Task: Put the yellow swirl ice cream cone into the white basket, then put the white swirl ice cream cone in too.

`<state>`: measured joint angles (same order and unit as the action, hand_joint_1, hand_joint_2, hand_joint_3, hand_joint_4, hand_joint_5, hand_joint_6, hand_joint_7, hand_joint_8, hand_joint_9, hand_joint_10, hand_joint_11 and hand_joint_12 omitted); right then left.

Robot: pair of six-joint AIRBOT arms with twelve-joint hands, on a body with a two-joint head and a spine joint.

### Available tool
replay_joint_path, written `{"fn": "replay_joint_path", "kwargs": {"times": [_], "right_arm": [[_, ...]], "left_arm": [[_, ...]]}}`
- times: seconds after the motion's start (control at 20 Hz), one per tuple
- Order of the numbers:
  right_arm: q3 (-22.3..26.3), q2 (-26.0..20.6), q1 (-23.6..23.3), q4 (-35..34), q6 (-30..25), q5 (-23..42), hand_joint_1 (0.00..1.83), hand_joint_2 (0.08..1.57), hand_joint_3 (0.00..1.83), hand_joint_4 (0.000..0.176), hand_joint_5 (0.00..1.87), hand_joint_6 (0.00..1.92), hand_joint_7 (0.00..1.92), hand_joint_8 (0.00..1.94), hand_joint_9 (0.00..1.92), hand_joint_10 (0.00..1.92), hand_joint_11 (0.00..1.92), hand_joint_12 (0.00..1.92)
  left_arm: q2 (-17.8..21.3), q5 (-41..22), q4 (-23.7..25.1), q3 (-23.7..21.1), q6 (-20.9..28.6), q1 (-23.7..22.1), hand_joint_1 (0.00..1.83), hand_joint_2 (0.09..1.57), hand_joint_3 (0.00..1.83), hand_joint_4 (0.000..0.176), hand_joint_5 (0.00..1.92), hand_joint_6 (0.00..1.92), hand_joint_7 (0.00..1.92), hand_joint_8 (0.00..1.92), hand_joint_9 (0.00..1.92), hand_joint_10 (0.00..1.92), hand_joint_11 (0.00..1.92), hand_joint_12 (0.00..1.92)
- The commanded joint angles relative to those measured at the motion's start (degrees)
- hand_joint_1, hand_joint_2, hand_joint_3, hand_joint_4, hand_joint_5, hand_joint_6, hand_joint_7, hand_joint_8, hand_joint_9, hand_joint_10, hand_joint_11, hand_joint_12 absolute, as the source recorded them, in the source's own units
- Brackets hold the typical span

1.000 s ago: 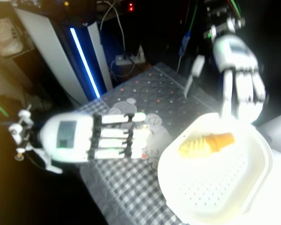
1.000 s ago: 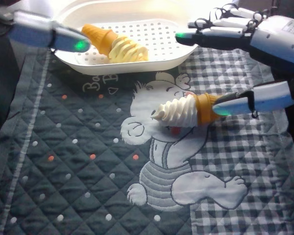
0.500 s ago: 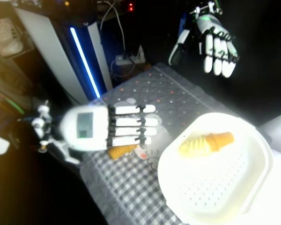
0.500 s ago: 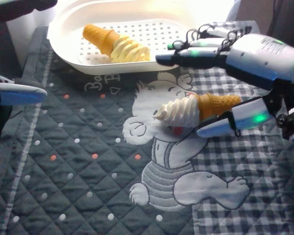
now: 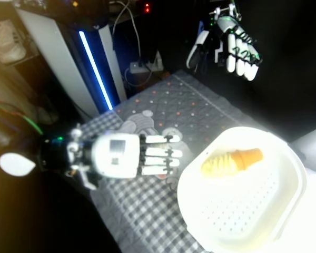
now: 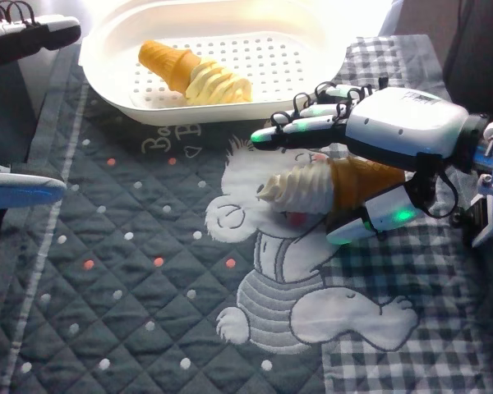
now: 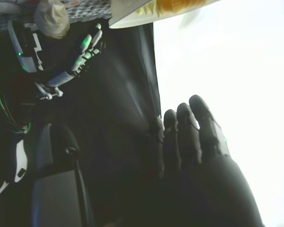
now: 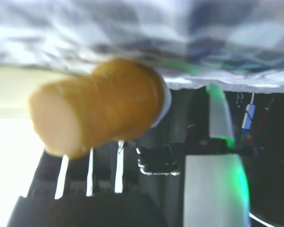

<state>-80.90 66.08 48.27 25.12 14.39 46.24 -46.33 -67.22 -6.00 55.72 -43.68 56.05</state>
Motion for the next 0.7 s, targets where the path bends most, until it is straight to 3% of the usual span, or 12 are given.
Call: {"fn": "replay_joint_path", "kwargs": {"times": [0.0, 0.05, 0.1, 0.15, 0.2, 0.3, 0.35, 0.4, 0.45, 0.5, 0.6, 0.65], "right_arm": [[-0.49, 1.21, -0.25, -1.26, 0.22, 2.80, 1.17, 0.83, 0.01, 0.070, 0.43, 0.01, 0.41, 0.02, 0.59, 0.05, 0.15, 1.22], [-0.89, 1.77, -0.42, -0.65, 0.21, 2.05, 1.28, 0.85, 0.00, 0.022, 0.52, 0.00, 0.57, 0.00, 0.60, 0.63, 0.36, 1.48], [-1.23, 2.14, -0.79, -0.10, 0.21, 1.18, 1.28, 0.85, 0.00, 0.022, 0.52, 0.00, 0.57, 0.00, 0.60, 0.63, 0.36, 1.48], [-1.54, 2.30, -0.96, 0.07, 0.21, 0.61, 1.37, 0.91, 0.00, 0.014, 0.62, 0.00, 0.64, 0.35, 0.64, 1.59, 0.68, 1.87], [-1.75, 2.32, -0.98, 0.07, 0.21, 0.34, 1.35, 0.91, 0.00, 0.008, 0.67, 0.00, 0.51, 0.93, 0.60, 1.73, 0.70, 1.91], [-2.13, 2.32, -0.98, 0.07, 0.21, -0.36, 1.44, 0.96, 0.01, 0.000, 0.78, 0.02, 0.52, 1.17, 0.65, 1.62, 0.64, 1.84], [-2.34, 2.30, -0.98, 0.09, 0.21, -0.73, 1.39, 1.07, 0.01, 0.000, 0.87, 0.03, 0.85, 1.12, 0.73, 1.55, 0.68, 1.81], [-2.50, 2.29, -0.98, 0.12, 0.21, -0.92, 1.40, 1.06, 0.00, 0.000, 0.95, 0.63, 1.12, 0.72, 1.03, 1.16, 0.75, 1.43], [-2.57, 2.28, -0.98, 0.12, 0.21, -0.92, 1.40, 1.04, 0.00, 0.000, 0.98, 0.79, 1.28, 0.35, 1.11, 1.09, 0.85, 1.32], [-2.70, 2.20, -0.98, 0.11, 0.17, -0.92, 1.40, 1.04, 0.00, 0.000, 1.02, 0.77, 1.34, 0.18, 1.08, 1.15, 0.94, 1.30], [-2.85, 1.85, -0.98, 0.16, -0.34, -0.91, 1.41, 1.02, 0.00, 0.000, 1.11, 0.62, 1.39, 0.11, 1.15, 1.07, 0.97, 1.39], [-2.85, 1.52, -1.00, 0.19, -0.60, -0.86, 1.33, 0.99, 0.00, 0.000, 1.30, 0.28, 1.39, 0.35, 1.20, 1.05, 1.02, 1.48]], "left_arm": [[-0.35, -7.75, -0.62, -0.08, 0.58, -0.55, 0.83, 0.86, 0.00, 0.011, 0.34, 0.00, 0.28, 0.00, 0.23, 0.00, 0.00, 0.69], [-0.43, -7.76, -0.70, -0.07, 0.58, -0.49, 0.84, 0.87, 0.00, 0.003, 0.35, 0.00, 0.28, 0.00, 0.23, 0.00, 0.00, 0.69], [-0.55, -7.76, -0.75, -0.06, 0.58, -0.46, 0.84, 0.87, 0.00, 0.003, 0.35, 0.00, 0.28, 0.00, 0.23, 0.00, 0.00, 0.69], [-0.67, -7.82, -0.86, -0.04, 0.59, -0.38, 0.85, 0.87, 0.00, 0.011, 0.36, 0.00, 0.29, 0.00, 0.23, 0.00, 0.00, 0.72], [-0.73, -7.89, -0.91, -0.04, 0.63, -0.34, 0.85, 0.87, 0.00, 0.007, 0.36, 0.00, 0.29, 0.00, 0.25, 0.01, 0.00, 0.78], [-0.74, -8.21, -0.92, -0.04, 0.81, -0.19, 0.87, 0.87, 0.00, 0.004, 0.37, 0.00, 0.30, 0.00, 0.26, 0.01, 0.00, 0.81], [-0.73, -8.47, -0.97, -0.05, 1.01, -0.01, 0.89, 0.86, 0.00, 0.000, 0.37, 0.00, 0.29, 0.00, 0.25, 0.00, 0.00, 0.78], [-0.67, -8.88, -1.10, -0.05, 1.33, 0.34, 0.91, 0.86, 0.00, 0.000, 0.38, 0.00, 0.29, 0.00, 0.25, 0.00, 0.00, 0.78], [-0.66, -9.01, -1.16, -0.06, 1.44, 0.48, 0.91, 0.86, 0.00, 0.000, 0.38, 0.00, 0.30, 0.00, 0.26, 0.00, 0.00, 0.81], [-0.66, -9.26, -1.29, -0.06, 1.63, 0.80, 0.91, 0.86, 0.00, 0.000, 0.39, 0.00, 0.31, 0.00, 0.27, 0.01, 0.00, 0.84], [-0.66, -9.29, -1.33, -0.06, 1.67, 0.88, 0.91, 0.85, 0.00, 0.000, 0.40, 0.00, 0.32, 0.00, 0.28, 0.01, 0.00, 0.87], [-0.67, -9.29, -1.33, -0.06, 1.67, 0.90, 0.90, 0.85, 0.00, 0.000, 0.41, 0.01, 0.32, 0.00, 0.28, 0.00, 0.00, 0.87]]}}
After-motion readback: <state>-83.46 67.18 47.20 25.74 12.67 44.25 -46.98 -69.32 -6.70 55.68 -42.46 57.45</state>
